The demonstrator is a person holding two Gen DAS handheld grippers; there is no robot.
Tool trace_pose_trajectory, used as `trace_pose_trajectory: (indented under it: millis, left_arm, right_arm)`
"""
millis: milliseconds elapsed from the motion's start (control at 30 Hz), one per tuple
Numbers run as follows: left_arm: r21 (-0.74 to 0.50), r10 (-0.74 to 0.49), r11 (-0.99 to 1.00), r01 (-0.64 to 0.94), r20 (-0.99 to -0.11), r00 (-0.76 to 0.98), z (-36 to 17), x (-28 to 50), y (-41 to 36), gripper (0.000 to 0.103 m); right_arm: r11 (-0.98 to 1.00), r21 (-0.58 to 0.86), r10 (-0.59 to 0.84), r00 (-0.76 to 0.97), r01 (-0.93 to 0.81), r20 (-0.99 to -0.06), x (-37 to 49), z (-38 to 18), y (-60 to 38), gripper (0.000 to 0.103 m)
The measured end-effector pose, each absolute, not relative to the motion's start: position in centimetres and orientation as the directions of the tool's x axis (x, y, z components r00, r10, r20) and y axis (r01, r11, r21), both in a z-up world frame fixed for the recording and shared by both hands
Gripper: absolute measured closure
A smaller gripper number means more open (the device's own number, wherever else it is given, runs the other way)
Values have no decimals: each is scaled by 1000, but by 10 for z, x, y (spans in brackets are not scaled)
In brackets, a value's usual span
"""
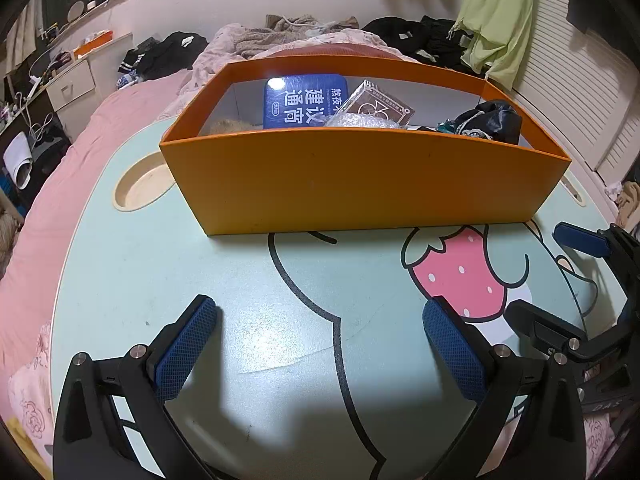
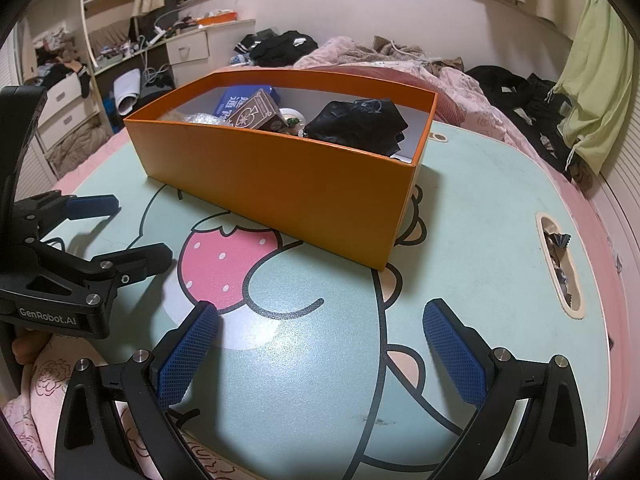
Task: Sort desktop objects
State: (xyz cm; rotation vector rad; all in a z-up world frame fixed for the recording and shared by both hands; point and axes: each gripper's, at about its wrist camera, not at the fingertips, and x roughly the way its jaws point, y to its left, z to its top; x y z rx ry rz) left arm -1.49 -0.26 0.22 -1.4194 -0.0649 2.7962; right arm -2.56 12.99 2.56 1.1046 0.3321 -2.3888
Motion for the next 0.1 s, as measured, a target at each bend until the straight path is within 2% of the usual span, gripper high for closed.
trace_pose_trajectory:
  millis: [100]
  left_arm:
    - [-40, 26, -999, 11, -806, -592, 4, -15, -2, 0]
  right_arm:
    - [-853, -17, -325, -556, 521, -765, -25, 25, 131, 0]
